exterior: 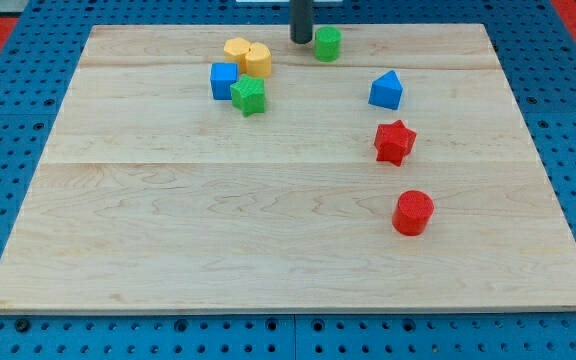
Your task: Push the green circle above the blue triangle
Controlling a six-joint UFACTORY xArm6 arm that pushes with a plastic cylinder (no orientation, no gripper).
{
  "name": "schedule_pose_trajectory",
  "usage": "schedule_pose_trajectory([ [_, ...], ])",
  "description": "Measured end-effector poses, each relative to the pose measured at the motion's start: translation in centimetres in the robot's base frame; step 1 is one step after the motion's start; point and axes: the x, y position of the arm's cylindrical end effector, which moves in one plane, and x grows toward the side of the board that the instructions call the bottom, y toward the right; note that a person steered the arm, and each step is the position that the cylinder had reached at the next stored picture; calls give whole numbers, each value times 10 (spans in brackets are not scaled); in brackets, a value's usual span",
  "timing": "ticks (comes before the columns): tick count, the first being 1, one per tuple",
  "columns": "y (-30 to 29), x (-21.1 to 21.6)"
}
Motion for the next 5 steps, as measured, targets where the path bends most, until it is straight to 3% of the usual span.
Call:
schedule_pose_trajectory([
  [1, 32, 6],
  [5, 6, 64],
])
